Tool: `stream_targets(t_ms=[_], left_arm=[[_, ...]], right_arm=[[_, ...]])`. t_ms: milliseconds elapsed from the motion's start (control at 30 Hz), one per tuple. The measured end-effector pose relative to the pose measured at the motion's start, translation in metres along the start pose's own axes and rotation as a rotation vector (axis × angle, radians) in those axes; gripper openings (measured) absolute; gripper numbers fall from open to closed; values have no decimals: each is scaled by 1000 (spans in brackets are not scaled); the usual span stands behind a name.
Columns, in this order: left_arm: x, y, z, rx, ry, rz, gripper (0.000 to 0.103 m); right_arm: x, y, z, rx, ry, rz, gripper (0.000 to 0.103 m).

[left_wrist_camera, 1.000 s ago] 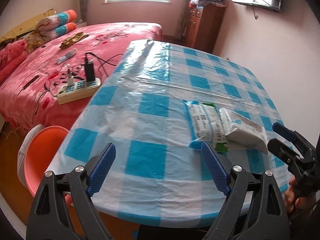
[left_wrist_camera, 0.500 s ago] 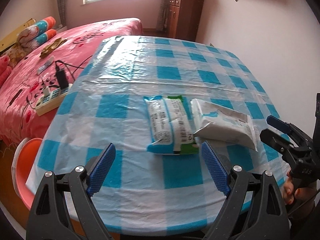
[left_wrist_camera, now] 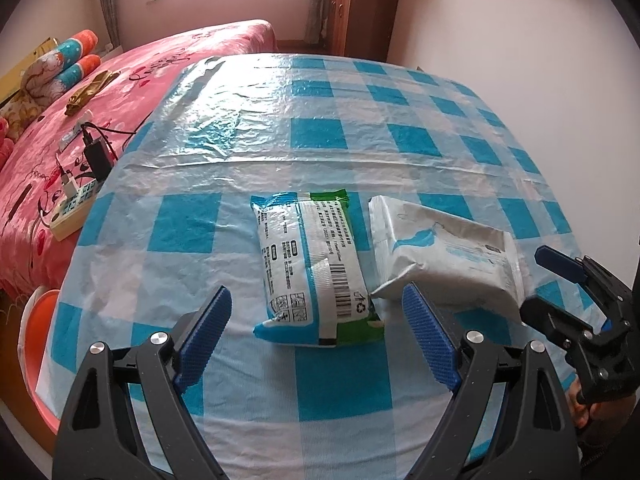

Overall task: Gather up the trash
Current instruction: 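Grasp the green-white wipe pack with the left tool while the right tool grasps the feather-printed wipes pack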

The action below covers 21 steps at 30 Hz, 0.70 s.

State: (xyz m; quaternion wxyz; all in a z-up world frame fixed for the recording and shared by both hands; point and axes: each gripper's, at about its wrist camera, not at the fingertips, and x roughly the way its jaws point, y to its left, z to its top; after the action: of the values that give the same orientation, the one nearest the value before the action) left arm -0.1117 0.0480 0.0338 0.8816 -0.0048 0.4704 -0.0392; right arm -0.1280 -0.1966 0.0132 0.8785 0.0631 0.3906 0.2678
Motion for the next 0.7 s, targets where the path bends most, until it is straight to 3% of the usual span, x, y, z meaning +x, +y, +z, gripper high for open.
stream_targets(t_ms=[700], left_arm=[[35,7,19,-48,53,-10,88]], right_arm=[[36,5,21,-134,114,14,91]])
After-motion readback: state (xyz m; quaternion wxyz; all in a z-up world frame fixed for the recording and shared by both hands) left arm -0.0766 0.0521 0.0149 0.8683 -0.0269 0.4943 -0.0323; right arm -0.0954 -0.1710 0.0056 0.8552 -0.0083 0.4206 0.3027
